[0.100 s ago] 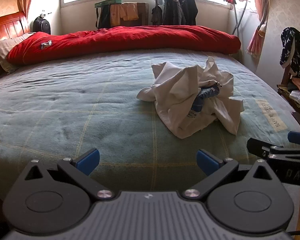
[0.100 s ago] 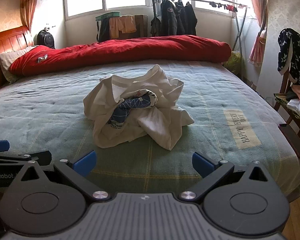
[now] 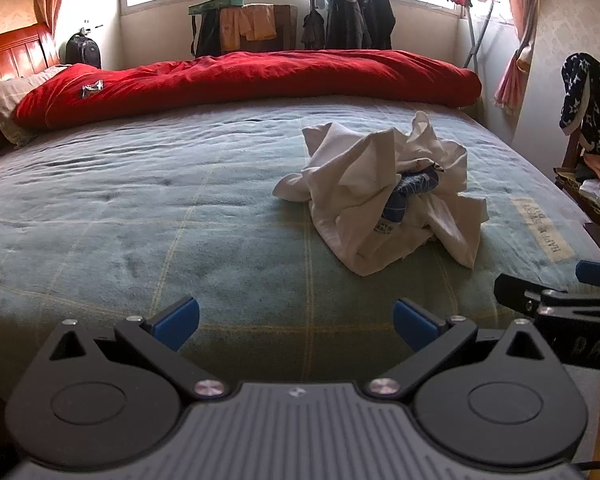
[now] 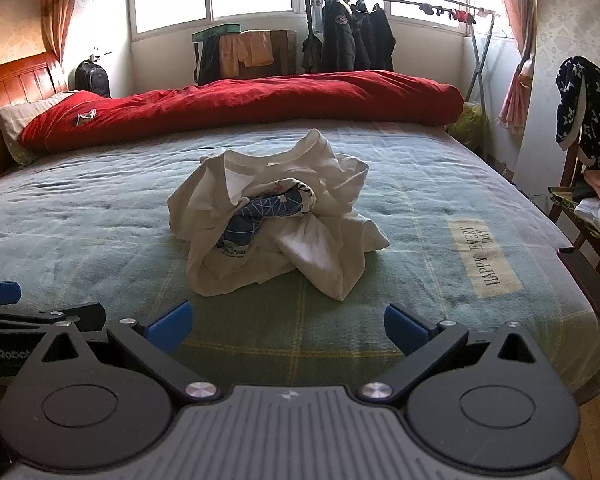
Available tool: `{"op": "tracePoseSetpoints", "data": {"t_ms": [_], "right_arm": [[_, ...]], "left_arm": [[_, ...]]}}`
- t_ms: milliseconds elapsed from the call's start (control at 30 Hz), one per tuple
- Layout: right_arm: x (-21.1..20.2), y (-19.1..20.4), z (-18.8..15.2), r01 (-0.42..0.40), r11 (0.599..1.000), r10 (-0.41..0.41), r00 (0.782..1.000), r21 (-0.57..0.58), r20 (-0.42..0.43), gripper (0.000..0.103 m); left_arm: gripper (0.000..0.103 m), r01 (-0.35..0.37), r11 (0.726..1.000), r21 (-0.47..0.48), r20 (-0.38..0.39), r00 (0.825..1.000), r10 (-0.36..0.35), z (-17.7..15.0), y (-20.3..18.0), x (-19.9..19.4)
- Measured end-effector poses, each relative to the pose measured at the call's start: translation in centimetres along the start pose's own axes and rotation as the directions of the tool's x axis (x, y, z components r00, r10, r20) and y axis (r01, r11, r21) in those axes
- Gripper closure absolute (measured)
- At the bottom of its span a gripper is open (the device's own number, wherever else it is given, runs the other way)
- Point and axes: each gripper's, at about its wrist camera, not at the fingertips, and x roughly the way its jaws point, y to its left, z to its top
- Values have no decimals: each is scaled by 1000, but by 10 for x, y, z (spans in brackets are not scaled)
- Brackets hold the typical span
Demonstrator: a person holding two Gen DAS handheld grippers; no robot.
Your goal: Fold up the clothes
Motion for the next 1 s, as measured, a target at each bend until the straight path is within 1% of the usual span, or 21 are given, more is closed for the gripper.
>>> {"op": "tracePoseSetpoints", "data": {"t_ms": [300, 367, 1000], "right_arm": [[-1, 0, 2, -2, 1000, 2, 1000, -3, 4, 0], [-1, 0, 2, -2, 1000, 2, 1000, -3, 5, 0], [-1, 1, 0, -7, 1000, 7, 1000, -6, 7, 0]], "left_arm": [[1, 3, 1000, -4, -1, 1000, -3, -3, 5, 8], [1, 1, 1000, 3, -2, 1000, -1, -2, -1, 3], [1, 4, 1000, 0, 2, 1000, -4, -3, 1, 4]]}}
